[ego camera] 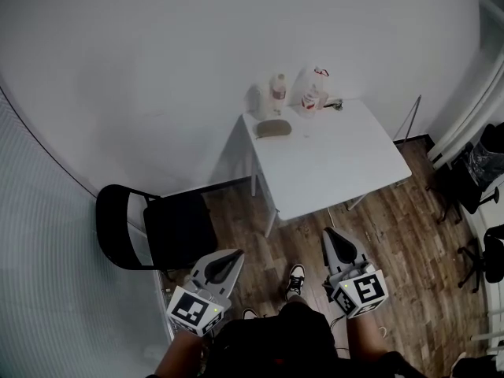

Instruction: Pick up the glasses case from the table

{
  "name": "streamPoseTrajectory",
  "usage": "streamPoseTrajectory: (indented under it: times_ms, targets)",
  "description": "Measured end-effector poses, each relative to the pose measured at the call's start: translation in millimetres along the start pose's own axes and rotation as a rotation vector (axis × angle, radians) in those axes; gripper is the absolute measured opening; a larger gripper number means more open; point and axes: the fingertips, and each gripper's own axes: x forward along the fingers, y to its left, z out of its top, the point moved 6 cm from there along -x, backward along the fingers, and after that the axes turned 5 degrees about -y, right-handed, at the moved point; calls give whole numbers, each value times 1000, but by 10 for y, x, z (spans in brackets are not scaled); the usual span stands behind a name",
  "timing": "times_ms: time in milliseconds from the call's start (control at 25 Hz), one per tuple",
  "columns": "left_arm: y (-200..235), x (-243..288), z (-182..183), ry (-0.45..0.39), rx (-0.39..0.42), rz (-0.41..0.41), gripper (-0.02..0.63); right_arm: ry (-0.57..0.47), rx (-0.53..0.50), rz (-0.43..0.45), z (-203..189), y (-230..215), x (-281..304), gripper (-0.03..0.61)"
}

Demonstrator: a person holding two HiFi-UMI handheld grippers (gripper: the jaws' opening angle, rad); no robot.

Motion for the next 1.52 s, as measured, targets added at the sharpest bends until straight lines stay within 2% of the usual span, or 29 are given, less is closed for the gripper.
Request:
streamPoseTrajectory:
  times_ms: [320,560,760,920,1080,1200,1520]
  targets:
    - [297,770,70,11,12,29,21,-22,8,35,12,-714,545,22]
    - [424,1591,130,24,23,68,21,21,-55,86,-26,-1457,1022,23]
    - [501,2235,179,32,11,133,21,93,10,121,-150,-2229,1470,23]
    - [533,2627,194,41,-7,192,21,128,9,196,-223,-2645,1760,23]
    - [590,2830,109,89,-18,236,21,150,-8,287,-331,-2785,2059,23]
    - [674,2947,115,116,-22,268,21,163,-16,320,-402,-2822,2239,23]
    - [1033,3115,12,87,-47,218,21,160,-47,327,-377,-2742,2577,23]
